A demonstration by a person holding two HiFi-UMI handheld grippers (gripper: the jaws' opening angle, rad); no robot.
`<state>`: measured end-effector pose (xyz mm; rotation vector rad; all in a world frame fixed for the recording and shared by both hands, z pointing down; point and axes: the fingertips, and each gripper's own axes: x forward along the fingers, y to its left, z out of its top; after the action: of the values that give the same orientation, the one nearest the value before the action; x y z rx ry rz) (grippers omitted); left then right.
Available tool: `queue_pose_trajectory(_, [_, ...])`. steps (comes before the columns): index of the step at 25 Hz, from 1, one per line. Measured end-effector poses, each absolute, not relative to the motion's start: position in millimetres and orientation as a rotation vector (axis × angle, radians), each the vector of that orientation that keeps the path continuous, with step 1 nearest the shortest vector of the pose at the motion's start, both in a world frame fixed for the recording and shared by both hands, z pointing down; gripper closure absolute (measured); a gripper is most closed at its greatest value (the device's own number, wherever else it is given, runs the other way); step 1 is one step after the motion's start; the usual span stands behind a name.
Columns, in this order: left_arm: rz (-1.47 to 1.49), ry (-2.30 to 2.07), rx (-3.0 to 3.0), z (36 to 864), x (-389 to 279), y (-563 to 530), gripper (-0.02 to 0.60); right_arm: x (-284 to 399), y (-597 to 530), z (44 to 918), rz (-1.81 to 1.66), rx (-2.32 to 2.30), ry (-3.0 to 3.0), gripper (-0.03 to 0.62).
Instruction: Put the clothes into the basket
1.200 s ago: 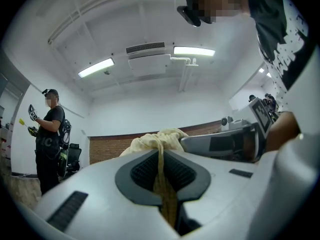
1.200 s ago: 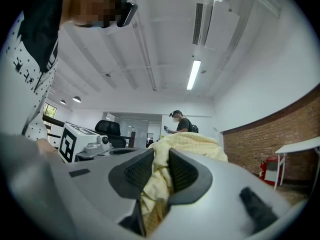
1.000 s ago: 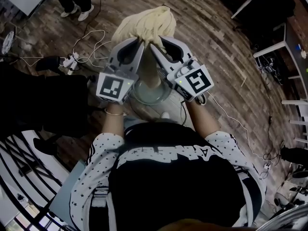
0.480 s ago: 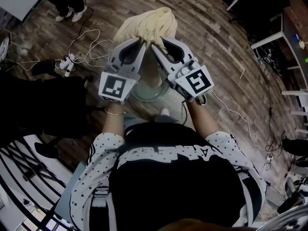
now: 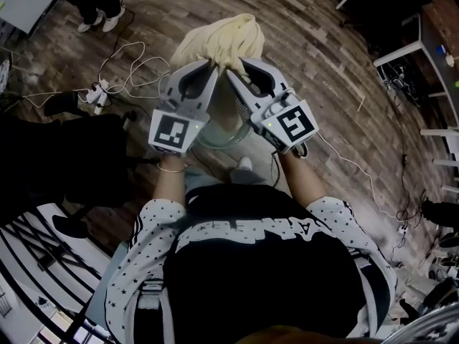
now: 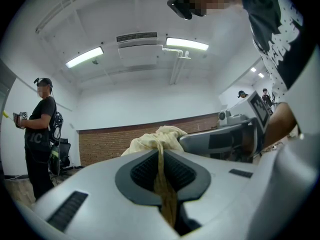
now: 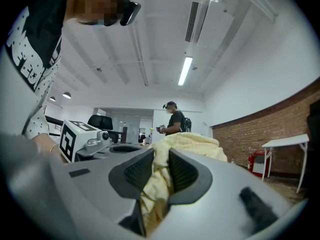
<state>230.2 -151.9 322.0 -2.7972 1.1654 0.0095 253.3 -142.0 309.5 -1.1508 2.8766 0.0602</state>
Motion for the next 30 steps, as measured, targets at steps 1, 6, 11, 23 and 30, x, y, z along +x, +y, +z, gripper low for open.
queue_pose_trajectory(1, [0.007,1.164,-2.799,324.0,229.7,-150.4,0.545,252.7,-140.6,311.4,0.058,-1.152,2.878,0.494])
queue_pose_trajectory(6, [-0.01,1.157,-2.815,337.5,230.5,-151.4,0.545,252.8,-141.6,324.9,0.04,-1.16,2.89,0.494])
queue_pose_trajectory(11, [-0.046,1.14,-2.825,352.2,232.9,-157.3,0.545,254.7,-147.9,340.3,0.016,-1.172,2.906,0.494])
queue_pose_trajectory(23, [-0.108,1.124,-2.867,381.2,241.3,-157.6,0.543,263.0,-149.3,367.4,-0.033,-1.178,2.942,0.494])
queue_pose_trajectory(30, [-0.119,1.123,-2.889,389.3,239.0,-155.8,0.543,260.4,-148.0,379.1,-0.056,-1.182,2.953,0.493])
